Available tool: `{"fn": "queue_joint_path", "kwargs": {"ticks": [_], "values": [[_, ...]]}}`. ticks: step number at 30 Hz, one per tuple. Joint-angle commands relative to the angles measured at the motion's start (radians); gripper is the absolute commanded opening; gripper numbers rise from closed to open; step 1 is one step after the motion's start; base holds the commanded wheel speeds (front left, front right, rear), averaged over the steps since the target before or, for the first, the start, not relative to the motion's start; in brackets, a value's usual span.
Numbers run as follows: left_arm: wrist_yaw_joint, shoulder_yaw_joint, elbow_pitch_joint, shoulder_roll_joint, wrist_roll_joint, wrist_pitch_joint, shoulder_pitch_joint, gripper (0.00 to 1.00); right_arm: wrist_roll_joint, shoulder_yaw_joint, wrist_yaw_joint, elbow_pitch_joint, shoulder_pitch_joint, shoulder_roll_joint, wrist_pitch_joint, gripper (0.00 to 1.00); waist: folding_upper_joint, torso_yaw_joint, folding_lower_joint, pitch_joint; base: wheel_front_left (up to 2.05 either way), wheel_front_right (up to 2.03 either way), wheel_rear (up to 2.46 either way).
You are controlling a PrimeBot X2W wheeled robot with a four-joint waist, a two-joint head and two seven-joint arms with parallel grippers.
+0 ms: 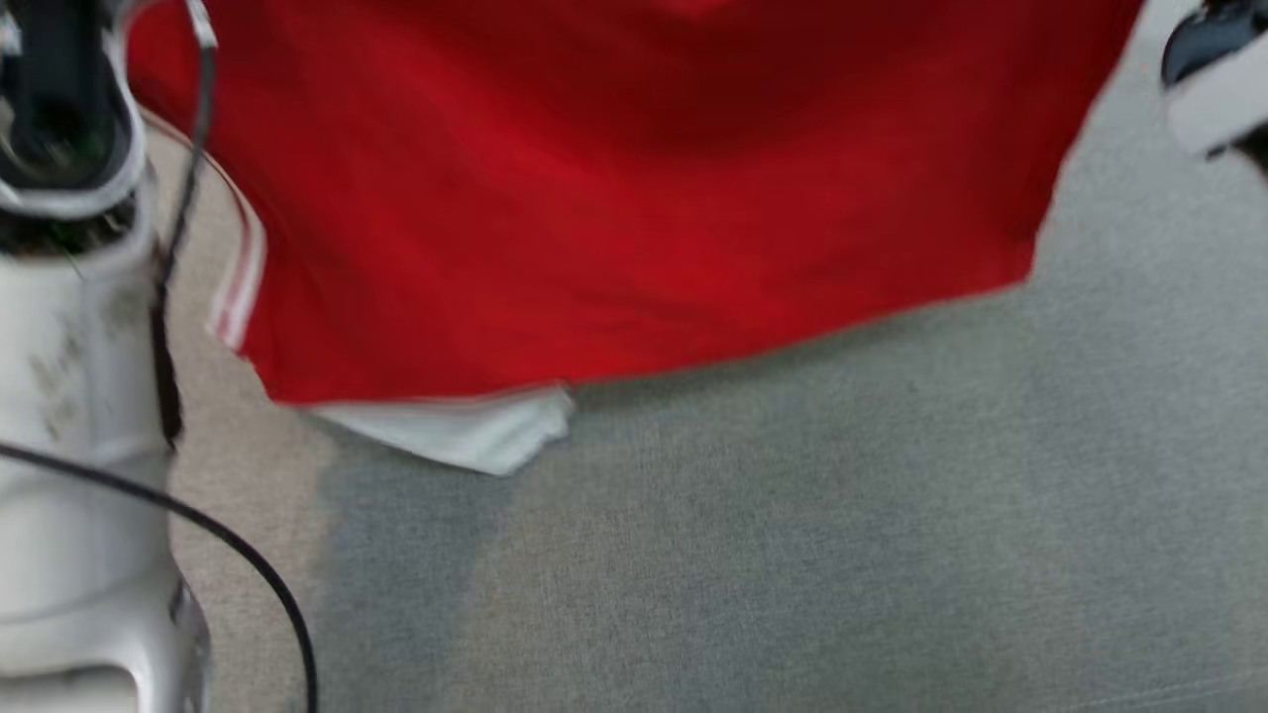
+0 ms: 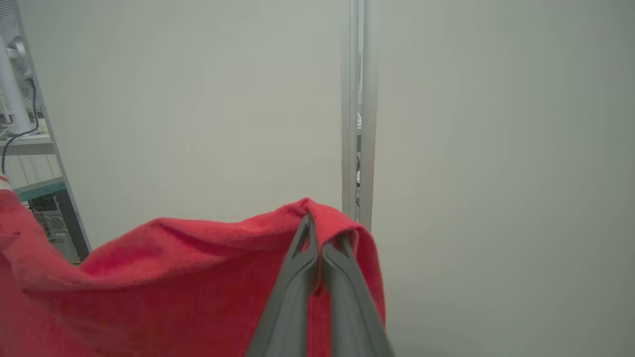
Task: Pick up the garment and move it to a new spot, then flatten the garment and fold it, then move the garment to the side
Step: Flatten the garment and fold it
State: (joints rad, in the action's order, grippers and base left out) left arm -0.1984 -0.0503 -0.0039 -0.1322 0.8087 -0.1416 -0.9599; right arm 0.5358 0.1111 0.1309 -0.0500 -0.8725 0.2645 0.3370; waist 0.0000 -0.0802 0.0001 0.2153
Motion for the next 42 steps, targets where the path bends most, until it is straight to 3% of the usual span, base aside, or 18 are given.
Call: {"fn": "queue_joint_path", "kwargs": {"ticks": [1,3,6,9,14,20,29,42], "values": [[0.018,-0.003,0.034,-0.014,-0.012,0.004,-0.07,0.0,-0.018,0.019,0.0,-0.026,-0.062,0.029,-0.01,0.0,0.0,-0.002,-0.0001,0.144,0.0,0.0,0.0],[0.04,-0.018,0.131,-0.037,-0.043,0.012,-0.251,0.0,-0.029,0.084,0.0,-0.1,-0.214,0.07,-0.021,0.0,0.0,0.002,-0.0001,0.246,0.0,0.0,0.0],[0.1,-0.05,0.312,-0.054,-0.109,0.1,-0.538,0.0,-0.043,0.113,0.0,-0.258,-0.465,0.083,-0.145,0.0,0.0,0.017,-0.0001,0.359,0.0,0.0,0.0],[0.137,-0.059,0.404,-0.037,-0.119,0.161,-0.657,0.0,-0.088,0.096,-0.001,-0.368,-0.583,0.072,-0.277,0.0,0.0,0.02,-0.0001,0.395,0.0,0.0,0.0],[0.191,-0.09,0.509,-0.015,-0.14,0.235,-0.724,0.0,-0.144,0.124,0.0,-0.515,-0.673,0.047,-0.434,0.0,0.0,0.039,-0.0001,0.427,0.0,0.0,0.0],[0.249,-0.136,0.605,-0.027,-0.187,0.324,-0.673,0.0,-0.131,0.178,0.0,-0.643,-0.642,0.021,-0.568,0.0,0.0,0.049,-0.0001,0.468,0.0,0.0,0.0],[0.302,-0.216,0.727,-0.052,-0.257,0.391,-0.532,0.0,-0.065,0.257,0.0,-0.757,-0.5,0.018,-0.604,0.0,0.0,0.07,-0.0001,0.478,0.0,0.0,0.0],[0.324,-0.349,0.756,-0.133,-0.434,0.407,-0.107,0.0,0.057,0.357,-0.001,-0.818,-0.204,0.018,-0.603,0.0,0.0,0.087,-0.0001,0.305,0.0,0.0,0.0]]}}
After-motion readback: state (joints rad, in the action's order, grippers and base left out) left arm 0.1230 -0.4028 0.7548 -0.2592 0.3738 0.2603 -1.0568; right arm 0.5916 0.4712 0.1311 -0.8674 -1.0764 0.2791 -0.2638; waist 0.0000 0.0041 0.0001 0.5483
